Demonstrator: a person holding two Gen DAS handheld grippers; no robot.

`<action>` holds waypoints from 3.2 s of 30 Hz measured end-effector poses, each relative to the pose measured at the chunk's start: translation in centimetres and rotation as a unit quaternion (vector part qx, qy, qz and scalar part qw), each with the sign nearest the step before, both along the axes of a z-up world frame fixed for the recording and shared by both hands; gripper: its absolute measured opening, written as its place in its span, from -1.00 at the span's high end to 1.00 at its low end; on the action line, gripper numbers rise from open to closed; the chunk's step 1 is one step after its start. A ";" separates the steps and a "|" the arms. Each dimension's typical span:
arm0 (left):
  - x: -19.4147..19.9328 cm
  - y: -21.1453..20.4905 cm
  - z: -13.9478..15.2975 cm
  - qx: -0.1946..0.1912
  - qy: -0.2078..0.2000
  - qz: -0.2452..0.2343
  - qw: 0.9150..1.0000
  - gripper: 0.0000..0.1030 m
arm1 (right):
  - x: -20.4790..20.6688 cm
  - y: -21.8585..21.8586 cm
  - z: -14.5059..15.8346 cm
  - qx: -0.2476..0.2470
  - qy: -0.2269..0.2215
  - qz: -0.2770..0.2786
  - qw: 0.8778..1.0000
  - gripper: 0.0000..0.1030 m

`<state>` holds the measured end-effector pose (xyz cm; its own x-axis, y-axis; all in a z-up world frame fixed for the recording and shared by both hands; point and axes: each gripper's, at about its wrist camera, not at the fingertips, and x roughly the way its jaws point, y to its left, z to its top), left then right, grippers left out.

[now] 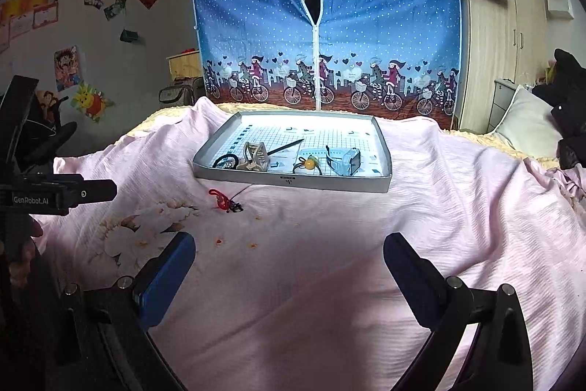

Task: Organize jewelry
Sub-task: 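Withdraw both tools from the tray, then grasp the red beaded strand with the left tool while the right tool grasps its black coiled end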

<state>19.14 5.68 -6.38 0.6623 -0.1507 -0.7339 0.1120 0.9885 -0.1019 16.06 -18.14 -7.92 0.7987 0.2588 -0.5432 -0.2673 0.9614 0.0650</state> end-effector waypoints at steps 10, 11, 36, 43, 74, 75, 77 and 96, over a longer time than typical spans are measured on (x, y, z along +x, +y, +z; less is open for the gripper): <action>4.2 -1.3 -1.2 0.033 0.065 -0.042 0.996 -0.97 | 2.7 0.9 -1.5 -0.030 0.032 0.009 0.999 -1.00; 4.6 -1.5 -1.6 0.043 0.071 -0.048 0.995 -0.96 | 3.2 1.0 -1.8 -0.035 0.038 0.013 0.999 -1.00; 13.2 -1.8 -8.2 0.064 0.130 -0.115 0.983 -0.95 | 13.9 4.0 -7.4 -0.034 0.114 0.148 0.982 -0.61; 13.9 -2.2 -9.1 0.050 0.129 -0.124 0.983 -0.74 | 15.2 4.4 -8.4 -0.025 0.124 0.163 0.979 -0.31; 17.2 -1.8 -10.7 -0.003 0.137 -0.102 0.985 -0.18 | 16.0 5.1 -9.0 -0.017 0.119 0.175 0.977 -0.14; 17.3 -1.5 -10.7 -0.008 0.137 -0.100 0.985 -0.13 | 16.0 5.2 -9.0 -0.017 0.118 0.177 0.977 -0.13; 17.5 -1.1 -10.7 -0.021 0.140 -0.094 0.985 -0.08 | 16.0 5.5 -9.0 -0.014 0.117 0.183 0.976 -0.07; 17.9 3.9 -10.6 -0.110 0.168 -0.026 0.979 0.78 | 17.5 8.9 -9.2 -0.015 0.131 0.221 0.966 0.15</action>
<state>37.01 9.62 -16.94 0.3769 -0.3564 -0.8549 0.0848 0.9324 -0.3513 33.59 -9.27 -17.17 0.4477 0.5240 -0.7246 -0.6307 0.7594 0.1595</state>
